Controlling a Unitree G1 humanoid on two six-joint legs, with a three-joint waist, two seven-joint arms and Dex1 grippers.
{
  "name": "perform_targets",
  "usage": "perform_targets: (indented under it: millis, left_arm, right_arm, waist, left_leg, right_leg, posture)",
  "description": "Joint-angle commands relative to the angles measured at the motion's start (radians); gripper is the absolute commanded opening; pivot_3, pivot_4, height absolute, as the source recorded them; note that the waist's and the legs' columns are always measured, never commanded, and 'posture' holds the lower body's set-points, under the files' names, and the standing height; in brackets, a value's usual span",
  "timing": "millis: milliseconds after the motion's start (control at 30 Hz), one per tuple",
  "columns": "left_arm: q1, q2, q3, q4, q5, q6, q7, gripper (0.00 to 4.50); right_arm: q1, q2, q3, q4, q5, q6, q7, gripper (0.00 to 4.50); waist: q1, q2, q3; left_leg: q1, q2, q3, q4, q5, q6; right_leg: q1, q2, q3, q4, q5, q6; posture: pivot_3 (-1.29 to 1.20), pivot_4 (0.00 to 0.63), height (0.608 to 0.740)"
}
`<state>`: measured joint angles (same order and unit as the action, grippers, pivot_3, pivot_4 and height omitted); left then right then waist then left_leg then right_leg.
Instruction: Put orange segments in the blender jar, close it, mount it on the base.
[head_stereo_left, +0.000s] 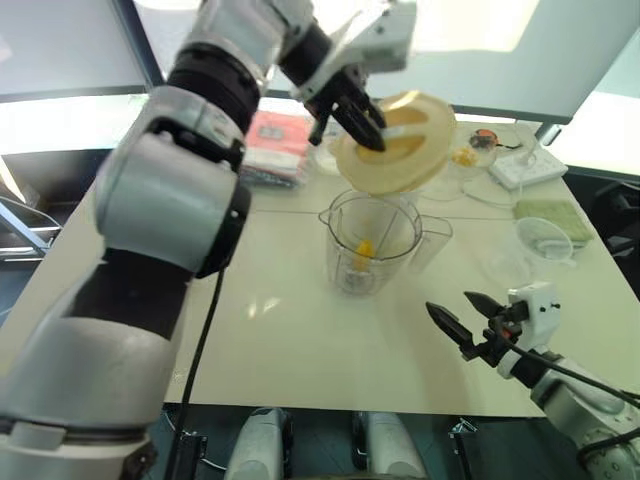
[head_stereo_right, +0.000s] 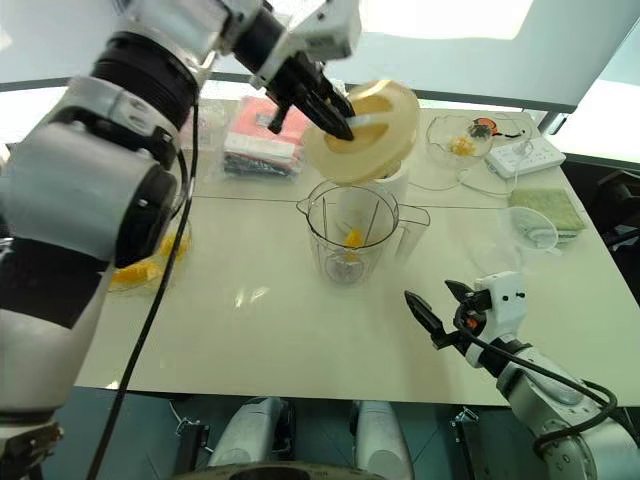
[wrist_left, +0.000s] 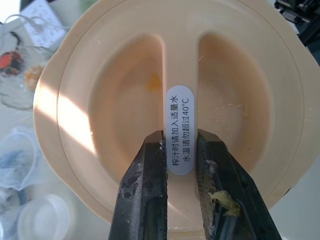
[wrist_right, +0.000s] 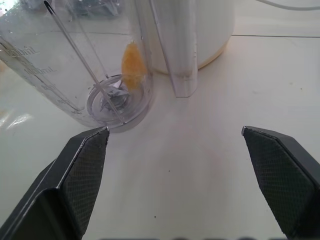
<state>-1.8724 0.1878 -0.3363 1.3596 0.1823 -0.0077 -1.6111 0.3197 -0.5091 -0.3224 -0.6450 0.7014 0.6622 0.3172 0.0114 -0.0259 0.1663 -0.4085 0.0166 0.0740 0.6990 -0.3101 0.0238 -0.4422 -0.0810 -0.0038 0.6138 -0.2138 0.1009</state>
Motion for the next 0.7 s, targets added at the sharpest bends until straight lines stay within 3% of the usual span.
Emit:
perform_targets:
  millis: [33,700]
  left_arm:
    - [0.001,-0.016,-0.068,0.000,-0.011,-0.014,-0.003,0.23]
    - [0.066,-0.075,-0.304,0.030,0.003,-0.100,-0.003,0.23]
  right_arm:
    - [-0.003,0.022,-0.012,-0.053,-0.032,-0.037,-0.031,4.50]
    - [0.065,-0.015,-0.112,-0.326,0.057,0.014,-0.103,4.50]
  waist:
    - [0.000,0.000,0.000]
    - [0.001,0.001,0.000]
  left_leg:
    - [0.000,0.000,0.000,0.000,0.000,0.000]
    - [0.000,0.000,-0.001,0.001,0.000,0.000]
  right_leg:
    - [0.000,0.000,0.000,0.000,0.000,0.000]
    - [0.001,0.000,0.000,0.000,0.000,0.000]
  posture:
    - [0.00,0.150,0.740]
    - [0.00,0.150,0.740]
